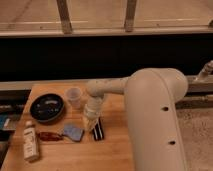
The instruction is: Push the eraser across the table
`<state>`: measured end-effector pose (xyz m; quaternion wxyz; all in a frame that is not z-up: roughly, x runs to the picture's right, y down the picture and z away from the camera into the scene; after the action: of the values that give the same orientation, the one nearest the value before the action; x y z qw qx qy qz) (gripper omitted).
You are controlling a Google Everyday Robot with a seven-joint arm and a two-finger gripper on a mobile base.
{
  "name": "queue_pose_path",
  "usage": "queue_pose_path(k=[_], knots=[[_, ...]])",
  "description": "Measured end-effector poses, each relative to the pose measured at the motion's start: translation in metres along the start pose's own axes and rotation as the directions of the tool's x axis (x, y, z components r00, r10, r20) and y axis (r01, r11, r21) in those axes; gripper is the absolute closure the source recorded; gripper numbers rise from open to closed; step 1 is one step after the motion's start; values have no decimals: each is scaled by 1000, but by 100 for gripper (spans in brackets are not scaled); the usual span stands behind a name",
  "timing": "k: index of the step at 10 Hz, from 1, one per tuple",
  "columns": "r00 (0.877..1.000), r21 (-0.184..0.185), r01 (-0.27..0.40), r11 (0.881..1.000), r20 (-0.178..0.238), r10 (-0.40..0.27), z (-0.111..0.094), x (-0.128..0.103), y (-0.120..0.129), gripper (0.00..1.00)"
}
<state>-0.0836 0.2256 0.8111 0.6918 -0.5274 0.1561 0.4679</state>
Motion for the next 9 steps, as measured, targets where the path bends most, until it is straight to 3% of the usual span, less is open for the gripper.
queue_pose_path(k=[3,5,9], knots=[[995,-22,-95,995,42,96,-7,15,-45,100],[988,-23,-132,991,78,134,-15,19,-58,100],[967,16,-208,978,154,203,-41,26,-87,100]])
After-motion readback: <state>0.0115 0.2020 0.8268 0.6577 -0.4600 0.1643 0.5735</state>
